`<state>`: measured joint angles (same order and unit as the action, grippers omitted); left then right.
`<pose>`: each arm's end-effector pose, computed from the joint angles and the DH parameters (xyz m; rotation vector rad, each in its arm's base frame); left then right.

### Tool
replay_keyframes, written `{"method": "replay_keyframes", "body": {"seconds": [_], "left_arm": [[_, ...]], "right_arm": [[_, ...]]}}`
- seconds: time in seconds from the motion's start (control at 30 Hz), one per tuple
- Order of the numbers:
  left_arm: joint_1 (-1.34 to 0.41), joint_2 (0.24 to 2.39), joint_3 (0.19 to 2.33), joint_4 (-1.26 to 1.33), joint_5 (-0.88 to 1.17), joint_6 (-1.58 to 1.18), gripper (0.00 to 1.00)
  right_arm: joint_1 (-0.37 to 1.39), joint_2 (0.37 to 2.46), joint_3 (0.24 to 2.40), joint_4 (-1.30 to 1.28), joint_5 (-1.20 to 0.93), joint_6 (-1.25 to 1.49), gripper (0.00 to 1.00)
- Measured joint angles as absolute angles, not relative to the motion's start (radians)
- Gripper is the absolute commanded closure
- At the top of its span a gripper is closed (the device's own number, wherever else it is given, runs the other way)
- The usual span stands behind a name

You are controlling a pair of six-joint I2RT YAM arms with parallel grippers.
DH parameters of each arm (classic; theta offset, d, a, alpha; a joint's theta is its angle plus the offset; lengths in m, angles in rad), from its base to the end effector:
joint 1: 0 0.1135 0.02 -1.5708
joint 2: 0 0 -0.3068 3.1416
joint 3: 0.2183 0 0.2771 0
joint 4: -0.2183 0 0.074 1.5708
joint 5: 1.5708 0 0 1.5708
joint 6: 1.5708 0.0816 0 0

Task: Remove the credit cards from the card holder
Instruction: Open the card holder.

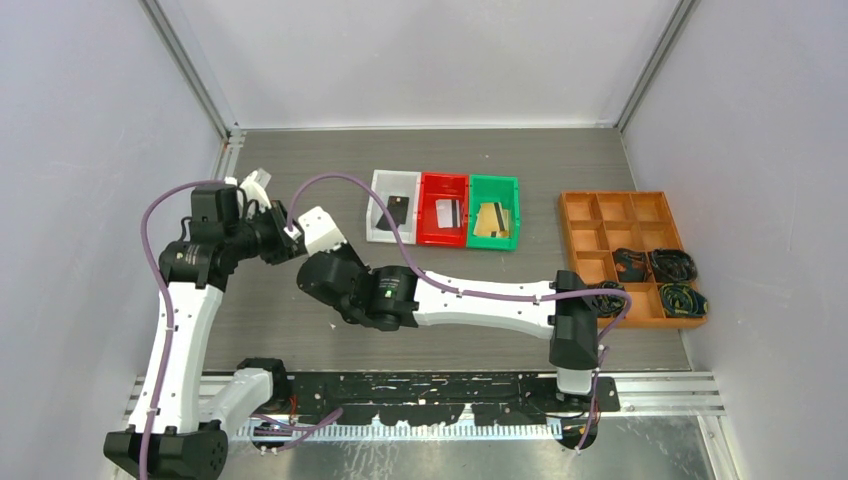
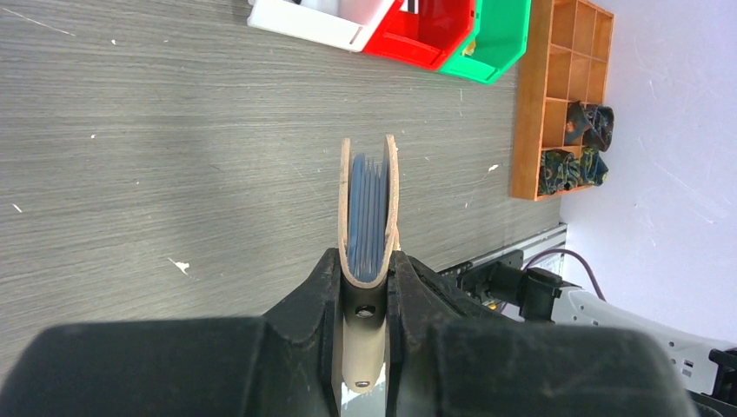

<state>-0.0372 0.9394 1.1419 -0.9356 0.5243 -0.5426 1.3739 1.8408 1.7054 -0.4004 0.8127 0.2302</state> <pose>0.1977 -0.0482 0.3776 -0.3133 2.3276 -0.8964 0.1539 0.4688 0.3657 -0.6300 1.8295 0.2067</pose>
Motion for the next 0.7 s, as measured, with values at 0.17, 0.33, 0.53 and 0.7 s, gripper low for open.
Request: {"method": "replay_keyframes", "body": {"seconds": [0.17,0.33,0.53,0.7], "left_arm": [[-0.037,0.944,1.145,-0.931,0.536,-0.543,1.00],[-0.037,0.947,1.146,-0.932,0.537,-0.542,1.00],[-0.037,0.948,1.172,-0.934,0.569,-0.543,1.00],[-0.037,0.942,1.192,-0.933,0.607,-0.542,1.00]], "right_arm": [[1.375,1.841,1.696,-0.389,0.847,0.230,0.99],[1.370,1.822,1.650,-0.343,0.857,0.243,0.99],[1.322,1.757,1.576,-0.342,0.847,0.273,0.99],[1.232,1.721,1.500,-0.383,0.845,0.303,0.92]]}}
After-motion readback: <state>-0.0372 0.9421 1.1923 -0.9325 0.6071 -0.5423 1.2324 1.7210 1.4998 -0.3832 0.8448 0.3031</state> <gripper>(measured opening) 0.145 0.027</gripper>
